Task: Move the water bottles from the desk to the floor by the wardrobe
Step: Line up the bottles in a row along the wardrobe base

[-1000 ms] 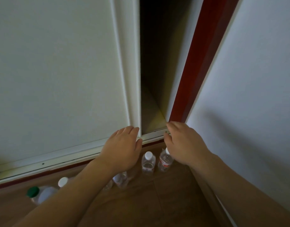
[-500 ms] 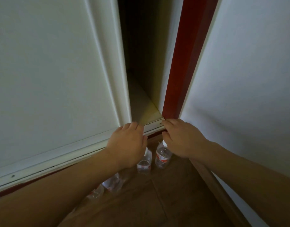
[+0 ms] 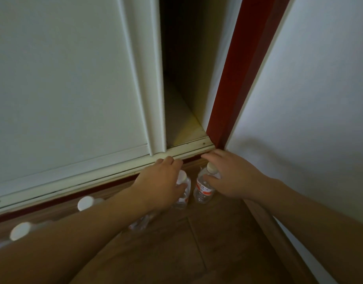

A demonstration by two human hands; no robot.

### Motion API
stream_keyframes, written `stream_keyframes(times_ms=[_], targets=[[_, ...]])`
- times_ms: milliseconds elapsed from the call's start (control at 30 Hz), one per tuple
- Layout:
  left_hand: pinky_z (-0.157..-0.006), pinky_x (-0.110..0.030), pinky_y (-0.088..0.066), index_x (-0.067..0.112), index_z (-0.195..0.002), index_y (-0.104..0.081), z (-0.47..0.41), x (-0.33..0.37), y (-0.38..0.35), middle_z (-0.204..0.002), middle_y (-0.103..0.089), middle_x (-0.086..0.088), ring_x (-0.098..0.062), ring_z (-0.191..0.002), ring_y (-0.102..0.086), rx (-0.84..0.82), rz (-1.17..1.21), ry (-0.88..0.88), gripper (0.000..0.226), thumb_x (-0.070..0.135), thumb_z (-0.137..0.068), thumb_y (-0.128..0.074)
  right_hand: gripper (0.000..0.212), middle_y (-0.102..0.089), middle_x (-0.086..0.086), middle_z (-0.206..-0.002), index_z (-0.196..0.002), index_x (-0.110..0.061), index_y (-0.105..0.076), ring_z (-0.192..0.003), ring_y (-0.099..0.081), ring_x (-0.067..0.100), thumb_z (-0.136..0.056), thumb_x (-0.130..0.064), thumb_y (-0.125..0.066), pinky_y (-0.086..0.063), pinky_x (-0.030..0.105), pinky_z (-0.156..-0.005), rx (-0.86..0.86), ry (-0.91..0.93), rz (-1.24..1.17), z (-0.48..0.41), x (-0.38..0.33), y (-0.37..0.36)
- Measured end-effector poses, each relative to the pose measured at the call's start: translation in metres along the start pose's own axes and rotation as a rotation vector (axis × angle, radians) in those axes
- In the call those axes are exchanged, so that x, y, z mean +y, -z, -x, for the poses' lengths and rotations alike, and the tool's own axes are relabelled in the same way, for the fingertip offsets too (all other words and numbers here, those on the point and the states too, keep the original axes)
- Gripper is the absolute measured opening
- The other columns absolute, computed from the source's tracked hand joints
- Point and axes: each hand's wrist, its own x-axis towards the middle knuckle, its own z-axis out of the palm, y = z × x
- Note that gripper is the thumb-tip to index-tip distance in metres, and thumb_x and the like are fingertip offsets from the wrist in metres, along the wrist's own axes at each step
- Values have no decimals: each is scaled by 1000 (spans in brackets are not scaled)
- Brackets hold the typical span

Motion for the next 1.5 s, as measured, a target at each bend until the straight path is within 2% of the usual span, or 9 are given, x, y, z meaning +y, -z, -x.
stream_keyframes(times_ms=[133, 267, 433, 600, 767, 900, 1233, 1500], targets=[[-79, -31, -43, 25, -128, -49, -3, -2, -5, -120, -54, 2, -20, -109, -54, 6, -8, -12, 43, 44, -90, -57, 56, -46, -6, -142, -144, -27, -41, -125, -46, 12, -93, -45, -56, -40, 28, -99, -13, 23, 27, -4, 8, -10], [-74, -31, -44, 26, -123, -53, -5, -5, -8, -115, -55, 3, -20, -104, -57, 3, 11, -41, 38, 42, -89, -58, 57, -46, -6, -143, -145, -28, -41, -125, -46, 12, -92, -39, -60, -40, 28, -100, -10, 44, 62, -9, 14, -17], [-79, -35, -51, 26, -126, -52, -6, -6, -9, -117, -56, 3, -20, -103, -58, -9, 26, -85, 39, 35, -89, -60, 52, -50, -5, -138, -141, -27, -45, -120, -50, 13, -92, -30, -61, -40, 26, -93, -19, 52, 79, -13, 18, -21], [-80, -38, -51, 22, -117, -57, -9, -5, -10, -111, -58, 2, -21, -98, -59, -20, 70, -87, 30, 30, -89, -61, 42, -55, -4, -126, -132, -26, -54, -112, -51, 15, -92, -26, -62, -37, 24, -87, -11, 77, 102, -16, 18, -21], [-79, -32, -48, 21, -111, -60, -12, -3, -10, -106, -58, 1, -19, -96, -57, -12, 88, -83, 24, 27, -88, -63, 36, -57, -5, -120, -126, -25, -57, -106, -51, 13, -90, -25, -64, -38, 25, -84, -7, 78, 93, -15, 16, -19], [-77, -34, -50, 21, -104, -61, -12, -4, -10, -100, -57, 3, -18, -92, -57, -13, 99, -72, 18, 26, -86, -64, 34, -56, -8, -116, -121, -27, -59, -97, -44, 8, -88, -25, -67, -36, 24, -83, -17, 74, 62, -15, 17, -19], [-73, -29, -48, 21, -99, -63, -13, -6, -3, -97, -58, 3, -16, -87, -56, 9, 92, -55, 17, 26, -83, -67, 35, -59, -11, -115, -115, -32, -62, -107, -52, 11, -85, -16, -69, -47, 31, -93, -118, 143, 50, -18, 15, -12], [-81, -37, -53, 29, -109, -62, -8, -6, -8, -105, -58, 6, -16, -95, -58, -49, 105, -61, 32, 18, -79, -67, 36, -58, -11, -115, -116, -31, -62, -108, -52, 12, -85, -13, -67, -47, 30, -92, -113, 164, 22, -16, 12, -15]])
